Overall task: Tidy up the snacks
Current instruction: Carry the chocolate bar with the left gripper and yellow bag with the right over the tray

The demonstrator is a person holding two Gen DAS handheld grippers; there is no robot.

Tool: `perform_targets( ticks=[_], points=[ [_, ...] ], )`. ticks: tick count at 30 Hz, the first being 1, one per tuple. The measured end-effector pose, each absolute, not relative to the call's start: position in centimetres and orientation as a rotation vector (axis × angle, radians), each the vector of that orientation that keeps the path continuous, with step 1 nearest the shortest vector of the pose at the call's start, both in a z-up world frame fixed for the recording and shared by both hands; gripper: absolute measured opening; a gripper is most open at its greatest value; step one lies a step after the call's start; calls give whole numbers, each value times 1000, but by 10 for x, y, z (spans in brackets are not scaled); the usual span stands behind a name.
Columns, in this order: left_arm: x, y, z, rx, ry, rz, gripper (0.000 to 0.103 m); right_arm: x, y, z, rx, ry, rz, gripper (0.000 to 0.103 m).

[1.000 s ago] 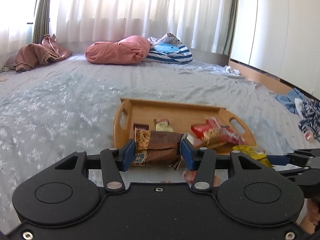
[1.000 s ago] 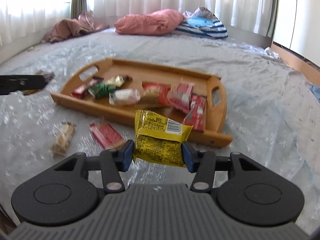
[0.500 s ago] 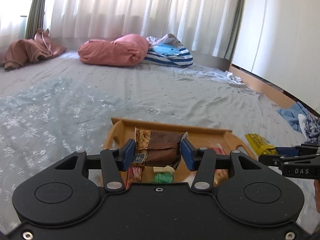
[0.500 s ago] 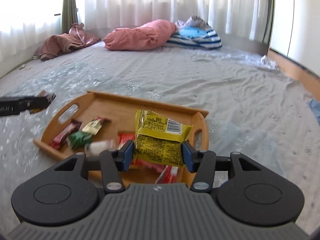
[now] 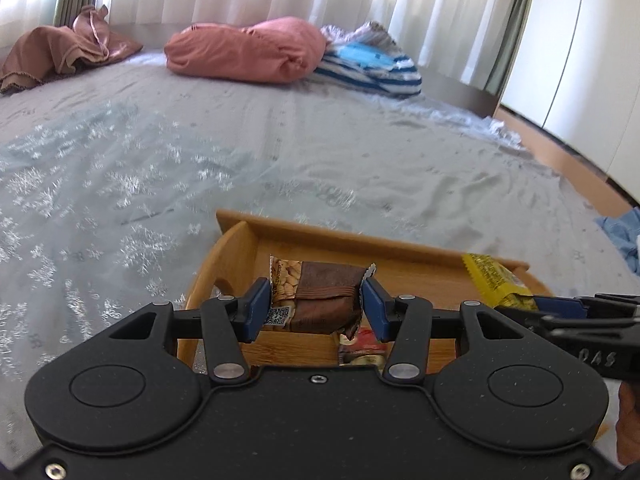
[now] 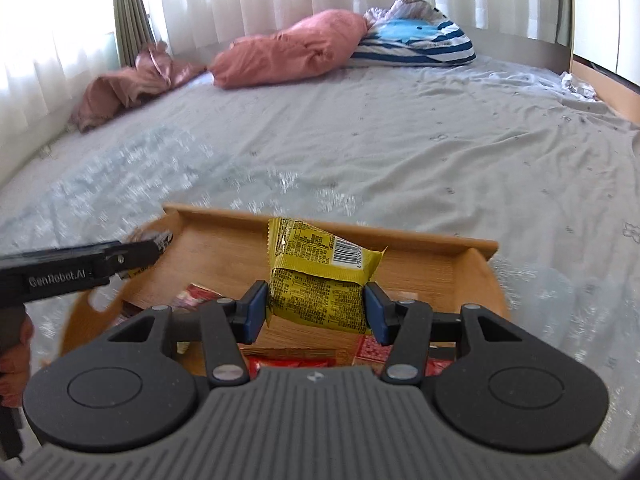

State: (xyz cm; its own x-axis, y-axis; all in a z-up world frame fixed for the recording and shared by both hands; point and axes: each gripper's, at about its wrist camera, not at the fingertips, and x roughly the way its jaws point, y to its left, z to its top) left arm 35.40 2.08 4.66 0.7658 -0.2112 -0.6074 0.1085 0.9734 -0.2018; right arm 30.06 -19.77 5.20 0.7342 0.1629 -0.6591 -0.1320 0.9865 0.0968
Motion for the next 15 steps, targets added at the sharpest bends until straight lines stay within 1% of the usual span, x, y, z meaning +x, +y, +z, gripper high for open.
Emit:
perform_targets(
  ticks=[7, 15],
  points=[
    [372, 19, 24, -103, 710, -157, 48, 315, -174, 22, -40, 753, 160, 55],
    [374, 13, 14, -45, 710, -153, 48, 319, -170, 14, -70, 753, 147, 56]
  ],
)
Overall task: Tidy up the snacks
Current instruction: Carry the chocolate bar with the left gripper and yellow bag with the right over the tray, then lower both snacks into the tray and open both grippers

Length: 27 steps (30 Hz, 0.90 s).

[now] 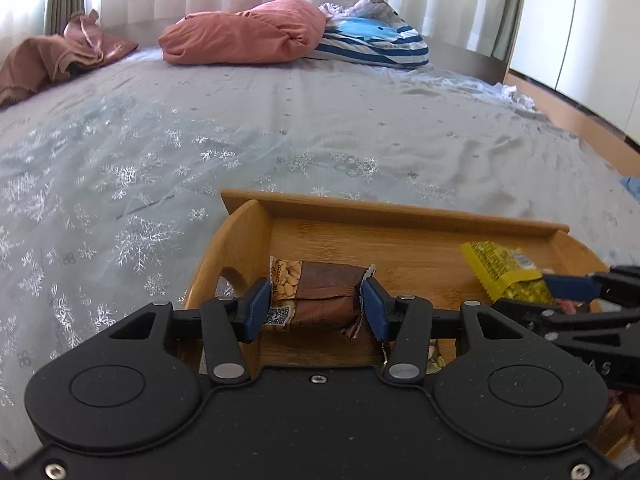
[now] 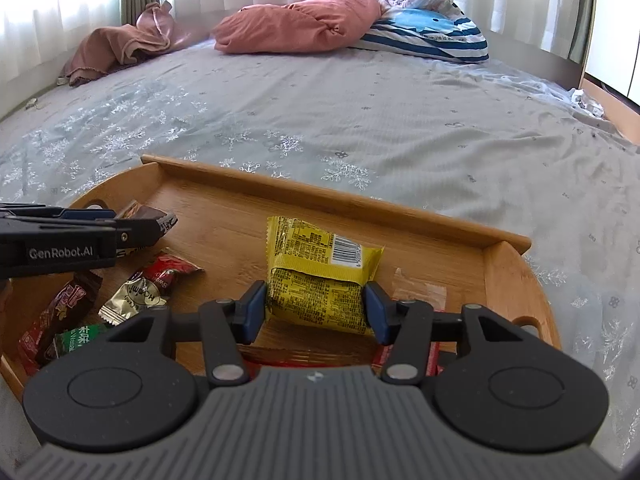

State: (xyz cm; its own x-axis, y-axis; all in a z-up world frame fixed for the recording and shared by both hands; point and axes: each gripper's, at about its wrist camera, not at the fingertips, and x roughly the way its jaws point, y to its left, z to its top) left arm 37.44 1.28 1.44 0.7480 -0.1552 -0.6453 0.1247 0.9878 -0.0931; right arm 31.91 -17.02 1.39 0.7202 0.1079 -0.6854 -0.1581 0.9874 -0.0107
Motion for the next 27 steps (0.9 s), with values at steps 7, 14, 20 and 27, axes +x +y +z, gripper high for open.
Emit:
perform_targets(
  ticks=[7, 14, 20, 27],
  points=[
    [375, 11, 13, -30, 699, -153, 48, 322, -169, 10, -120, 738, 84, 56],
    [377, 13, 14, -45, 711, -159, 53, 321, -171, 11, -110, 738, 94, 72],
    [370, 11, 28, -22, 697, -150, 68, 318, -172, 21, -67, 738, 107, 78],
    [341, 17, 57, -29, 667, -146, 86, 296, -175, 48, -25, 686, 122, 86]
  ],
)
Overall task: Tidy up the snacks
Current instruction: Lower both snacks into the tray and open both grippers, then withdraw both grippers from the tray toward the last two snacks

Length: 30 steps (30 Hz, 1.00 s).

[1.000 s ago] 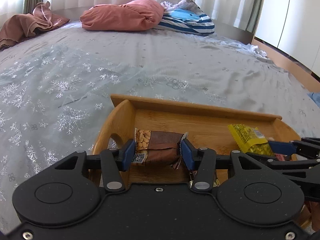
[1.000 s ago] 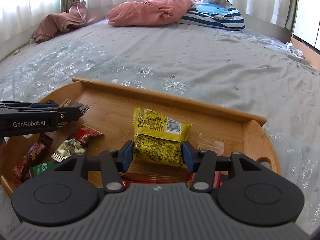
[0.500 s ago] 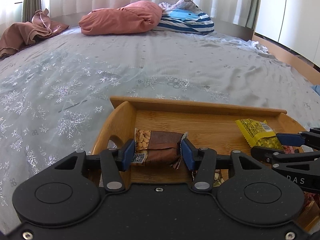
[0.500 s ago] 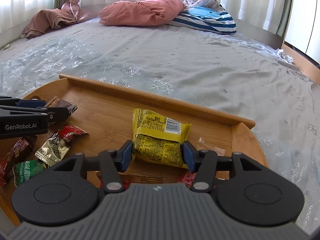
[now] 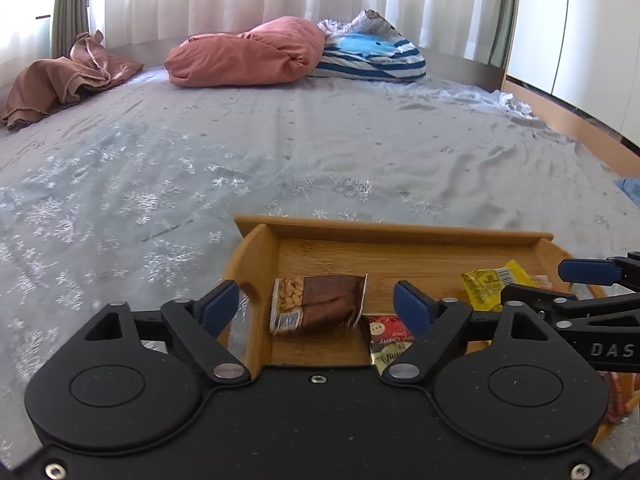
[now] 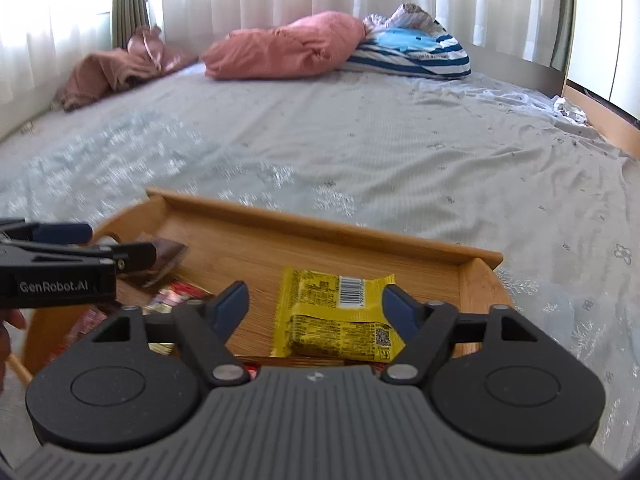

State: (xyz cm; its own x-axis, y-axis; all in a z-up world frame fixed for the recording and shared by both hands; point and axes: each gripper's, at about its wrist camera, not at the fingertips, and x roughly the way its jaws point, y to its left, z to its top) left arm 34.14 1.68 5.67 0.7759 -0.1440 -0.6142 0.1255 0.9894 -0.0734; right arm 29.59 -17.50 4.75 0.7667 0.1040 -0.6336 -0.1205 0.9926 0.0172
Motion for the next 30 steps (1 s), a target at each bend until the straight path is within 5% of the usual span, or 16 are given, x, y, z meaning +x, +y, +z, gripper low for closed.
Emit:
perform_targets(
  ticks=[11, 30],
  points=[
    [250, 24, 89, 41, 629, -178, 98, 221, -173, 82, -62, 563, 217, 101],
    [117, 25, 85, 21, 572, -160, 103, 122, -168, 77, -157, 492, 307, 103]
  ],
)
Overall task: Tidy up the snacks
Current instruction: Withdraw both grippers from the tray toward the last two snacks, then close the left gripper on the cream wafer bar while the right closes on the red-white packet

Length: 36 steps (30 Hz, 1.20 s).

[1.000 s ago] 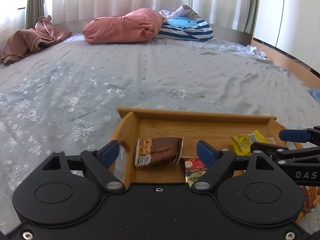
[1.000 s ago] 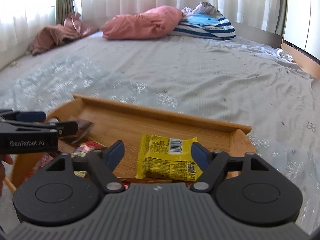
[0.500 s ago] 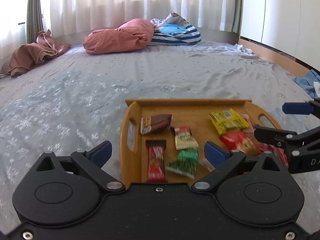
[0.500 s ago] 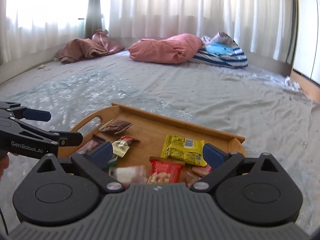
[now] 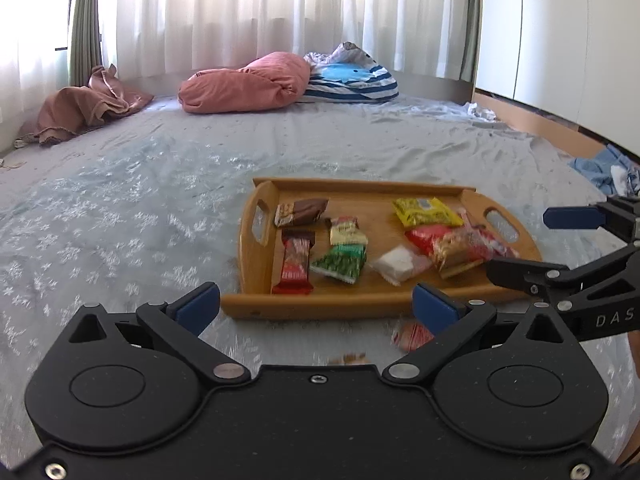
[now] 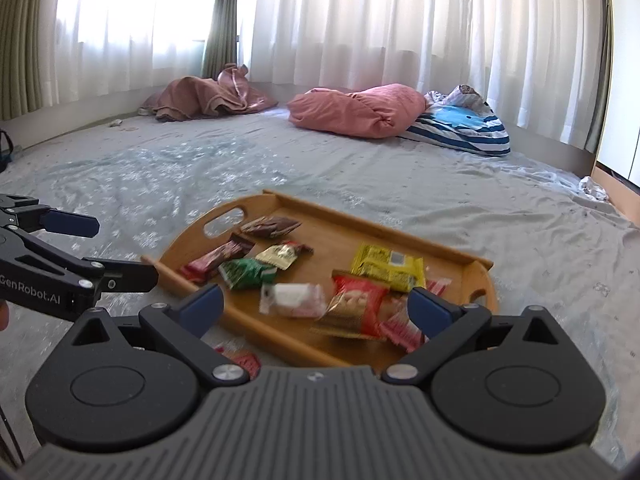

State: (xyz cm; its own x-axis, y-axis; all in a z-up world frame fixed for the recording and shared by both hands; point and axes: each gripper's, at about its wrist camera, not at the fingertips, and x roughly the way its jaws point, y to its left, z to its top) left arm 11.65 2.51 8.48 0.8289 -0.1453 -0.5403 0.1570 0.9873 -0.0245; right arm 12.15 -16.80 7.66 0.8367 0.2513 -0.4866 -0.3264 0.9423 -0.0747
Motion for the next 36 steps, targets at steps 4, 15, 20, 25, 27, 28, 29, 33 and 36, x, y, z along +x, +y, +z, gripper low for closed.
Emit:
perform_targets(
  ticks=[4, 15, 20, 25, 27, 28, 29, 33, 36],
  points=[
    [107, 24, 75, 7, 581, -148, 103, 111, -167, 69, -163, 493, 322, 103],
    [101, 27, 42, -48, 648, -150, 103, 92, -158, 45, -234, 516, 371, 103],
    [100, 21, 31, -5, 662, -144, 103, 93, -159, 30, -211, 559, 378, 101],
    [103, 21, 21, -14, 691, -144, 102, 94, -159, 20, -212, 582, 376, 99],
    [104, 22, 19, -29, 700, -150, 97, 95, -159, 17, -212, 590, 373, 97],
    [104, 22, 18, -39, 703, -157, 95, 95, -160, 15, -213, 594, 370, 96],
    [105, 21, 18, -51, 710, -166, 89, 96, -160, 14, -214, 597, 366, 95],
    [108, 17, 19, -90, 732, -200, 68, 98, -162, 10, -194, 617, 365, 91],
    [111, 10, 19, -72, 734, -201, 54, 99, -162, 8, -191, 624, 358, 89]
  ],
)
